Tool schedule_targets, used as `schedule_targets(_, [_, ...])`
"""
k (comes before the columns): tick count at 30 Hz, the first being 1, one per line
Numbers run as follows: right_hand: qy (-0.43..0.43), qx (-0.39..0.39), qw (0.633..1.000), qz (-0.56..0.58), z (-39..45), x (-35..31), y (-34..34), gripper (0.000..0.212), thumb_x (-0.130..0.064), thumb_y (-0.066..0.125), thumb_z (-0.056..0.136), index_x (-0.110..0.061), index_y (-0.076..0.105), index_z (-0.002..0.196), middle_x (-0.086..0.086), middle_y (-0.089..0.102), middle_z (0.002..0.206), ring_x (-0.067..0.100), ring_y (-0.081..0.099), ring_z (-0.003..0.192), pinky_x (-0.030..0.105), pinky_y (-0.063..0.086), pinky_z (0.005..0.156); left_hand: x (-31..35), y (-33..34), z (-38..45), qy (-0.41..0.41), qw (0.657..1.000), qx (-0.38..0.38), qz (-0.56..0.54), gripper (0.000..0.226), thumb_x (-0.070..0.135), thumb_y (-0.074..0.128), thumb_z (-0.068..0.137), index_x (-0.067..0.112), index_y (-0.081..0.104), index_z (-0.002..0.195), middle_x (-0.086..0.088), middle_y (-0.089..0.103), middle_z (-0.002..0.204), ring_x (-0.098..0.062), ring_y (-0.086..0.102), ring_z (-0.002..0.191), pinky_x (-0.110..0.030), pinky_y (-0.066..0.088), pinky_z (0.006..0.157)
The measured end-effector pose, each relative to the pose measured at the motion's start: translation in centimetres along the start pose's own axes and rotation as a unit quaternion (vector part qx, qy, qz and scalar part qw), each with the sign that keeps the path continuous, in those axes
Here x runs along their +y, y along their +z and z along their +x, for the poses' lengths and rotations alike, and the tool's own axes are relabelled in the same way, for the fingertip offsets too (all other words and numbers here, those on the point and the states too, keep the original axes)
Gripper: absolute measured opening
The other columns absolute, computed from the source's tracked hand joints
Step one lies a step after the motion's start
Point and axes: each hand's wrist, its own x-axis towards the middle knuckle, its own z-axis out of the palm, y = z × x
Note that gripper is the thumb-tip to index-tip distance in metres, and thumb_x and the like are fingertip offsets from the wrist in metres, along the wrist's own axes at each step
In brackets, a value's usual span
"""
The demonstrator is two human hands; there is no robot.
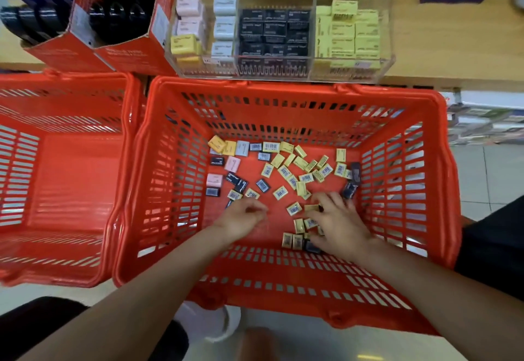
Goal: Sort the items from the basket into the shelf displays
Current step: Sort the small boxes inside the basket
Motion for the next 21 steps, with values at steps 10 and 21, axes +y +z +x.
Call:
schedule_targets(10, [0.028,-0.112,0.987,0.115,0.0,-1.0,1.8,0.029,-0.024,0.072,0.087,-0.023,0.060,0.113,-0.004,0.045,0.122,0.017,0.052,0.112,0.020,0.038,0.087,-1.3,0.0,-0.6,-0.041,0.996,-0.003,-0.073,0.013,0.011,0.057,0.099,0.020,0.066,0.098,0.006,0.073,0.084,-0.003,0.070,0.074,-0.017,0.053,0.067])
schedule_targets(21, [0.076,-0.123,0.975,0.172,0.1,-1.8,2.3,0.036,-0.021,0.068,0.090,-0.020,0.055,0.123,0.000,0.043,0.133,0.019,0.049,0.121,0.028,0.043,0.100,-0.2,0.8,-0.9,-0.037,0.996,-0.021,-0.077,0.017,0.011,0.053,0.100,0.024,0.064,0.097,0.002,0.072,0.098,-0.010,0.069,0.089,-0.020,0.055,0.075])
